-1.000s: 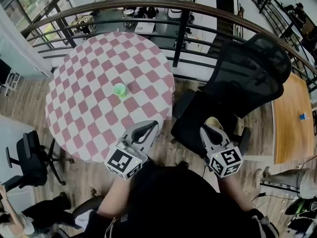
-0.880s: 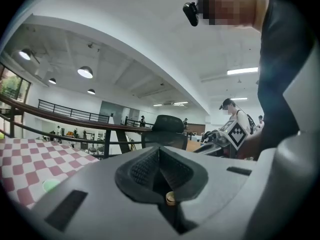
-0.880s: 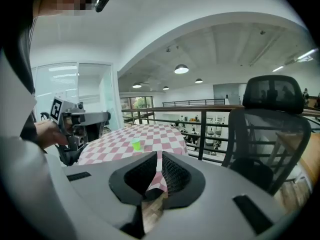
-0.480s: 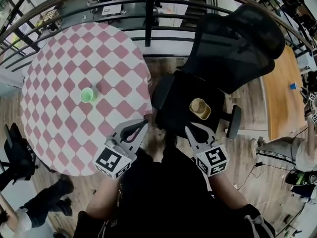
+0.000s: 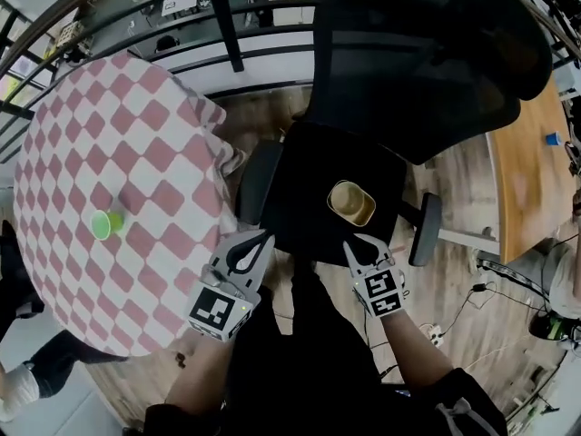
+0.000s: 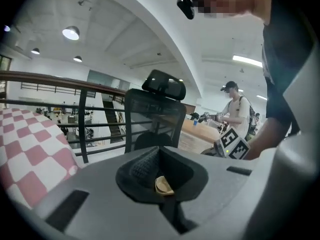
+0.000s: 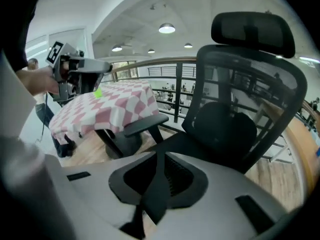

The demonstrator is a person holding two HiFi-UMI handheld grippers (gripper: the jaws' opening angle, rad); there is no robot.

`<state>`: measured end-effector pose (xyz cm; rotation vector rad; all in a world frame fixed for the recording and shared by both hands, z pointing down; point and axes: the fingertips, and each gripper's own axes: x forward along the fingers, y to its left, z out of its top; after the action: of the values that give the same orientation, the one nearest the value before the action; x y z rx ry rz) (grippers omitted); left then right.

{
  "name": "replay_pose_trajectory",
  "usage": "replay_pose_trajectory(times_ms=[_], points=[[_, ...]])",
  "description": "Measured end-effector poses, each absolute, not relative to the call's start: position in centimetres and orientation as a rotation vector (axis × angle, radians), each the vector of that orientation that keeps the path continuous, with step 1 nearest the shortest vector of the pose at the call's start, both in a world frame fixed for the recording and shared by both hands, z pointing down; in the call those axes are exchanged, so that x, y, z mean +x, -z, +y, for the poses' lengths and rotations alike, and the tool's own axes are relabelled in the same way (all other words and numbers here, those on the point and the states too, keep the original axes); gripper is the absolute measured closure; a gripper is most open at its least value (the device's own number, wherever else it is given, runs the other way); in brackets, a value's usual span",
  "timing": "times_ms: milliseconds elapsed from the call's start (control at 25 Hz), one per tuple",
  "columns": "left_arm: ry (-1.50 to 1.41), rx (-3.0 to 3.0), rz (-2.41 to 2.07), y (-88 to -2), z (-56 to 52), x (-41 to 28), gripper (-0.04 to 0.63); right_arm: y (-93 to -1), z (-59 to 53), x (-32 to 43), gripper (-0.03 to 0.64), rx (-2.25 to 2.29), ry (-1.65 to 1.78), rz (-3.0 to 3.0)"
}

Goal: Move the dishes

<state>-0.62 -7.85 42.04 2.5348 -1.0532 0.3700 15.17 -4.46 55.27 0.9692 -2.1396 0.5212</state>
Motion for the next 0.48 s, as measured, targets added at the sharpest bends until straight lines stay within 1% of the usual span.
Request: replay_pose_trajectory(times_ms=[280, 480], points=[[-0.512, 2.422, -0.979, -54.6, -9.4, 5.5, 0.595, -68.0, -4.8, 18.7, 0.569, 0.902, -0.538, -2.003], [-0.564, 2.400, -0.989, -62.5, -11.1, 7.2, 0.595, -75.1, -7.2, 19.2, 0.563, 0.909, -0.545, -1.971]])
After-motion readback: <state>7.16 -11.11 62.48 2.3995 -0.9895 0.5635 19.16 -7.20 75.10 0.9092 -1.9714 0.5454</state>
